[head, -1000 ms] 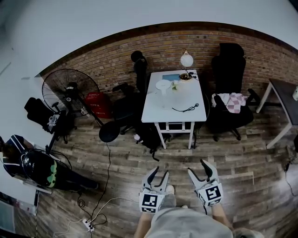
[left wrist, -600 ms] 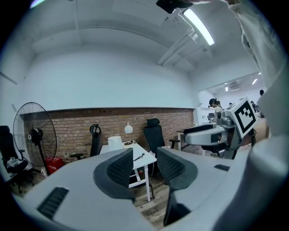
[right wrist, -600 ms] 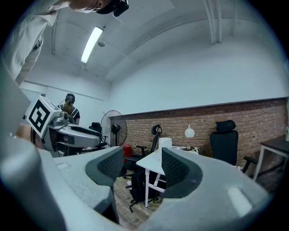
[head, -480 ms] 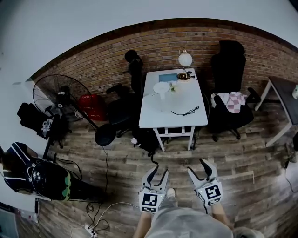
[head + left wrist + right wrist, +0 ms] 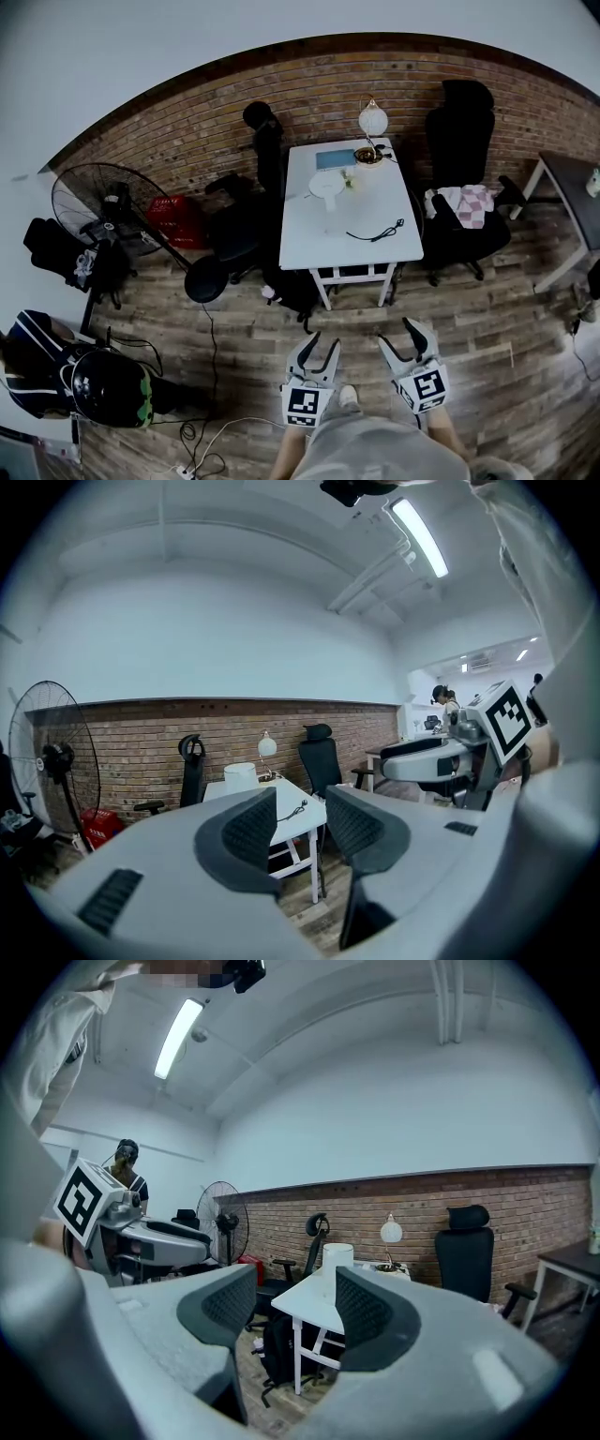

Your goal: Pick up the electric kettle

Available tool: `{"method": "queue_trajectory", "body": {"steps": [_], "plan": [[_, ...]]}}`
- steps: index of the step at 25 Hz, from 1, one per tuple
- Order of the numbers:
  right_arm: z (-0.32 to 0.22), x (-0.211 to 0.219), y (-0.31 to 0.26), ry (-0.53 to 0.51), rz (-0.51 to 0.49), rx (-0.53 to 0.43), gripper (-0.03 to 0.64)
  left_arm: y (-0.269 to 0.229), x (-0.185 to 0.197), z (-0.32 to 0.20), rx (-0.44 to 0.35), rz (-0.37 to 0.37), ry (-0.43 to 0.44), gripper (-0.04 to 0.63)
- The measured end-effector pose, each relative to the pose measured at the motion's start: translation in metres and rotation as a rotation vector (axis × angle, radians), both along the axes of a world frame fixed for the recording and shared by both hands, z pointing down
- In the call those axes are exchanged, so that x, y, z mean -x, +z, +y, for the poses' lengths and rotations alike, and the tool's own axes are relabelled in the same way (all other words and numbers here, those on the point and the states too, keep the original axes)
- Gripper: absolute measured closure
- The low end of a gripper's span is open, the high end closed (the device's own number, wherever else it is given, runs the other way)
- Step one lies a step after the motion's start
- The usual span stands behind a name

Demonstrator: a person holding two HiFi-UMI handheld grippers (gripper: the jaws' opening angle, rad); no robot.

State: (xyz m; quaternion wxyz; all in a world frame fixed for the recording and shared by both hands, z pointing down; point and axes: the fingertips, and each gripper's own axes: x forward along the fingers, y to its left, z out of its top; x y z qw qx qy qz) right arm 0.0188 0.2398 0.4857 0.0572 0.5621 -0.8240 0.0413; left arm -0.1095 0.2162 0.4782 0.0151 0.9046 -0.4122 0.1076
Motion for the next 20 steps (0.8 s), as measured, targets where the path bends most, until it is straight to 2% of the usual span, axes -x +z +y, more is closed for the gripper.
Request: {"method": "queue_trajectory", "body": {"steps": [9,20], "plan": [[-0.044,0.019,-0.004,0.026,0.005,0.007,0.354,-0.001,0.014,-0.047,0.002,0.001,0.034,0.431],[-0.074,0.032,0.0,0.054,0.016,0.004,0.354,0.003,0.024,-0.082,-0.005,0.007,0.067,0.431]]}}
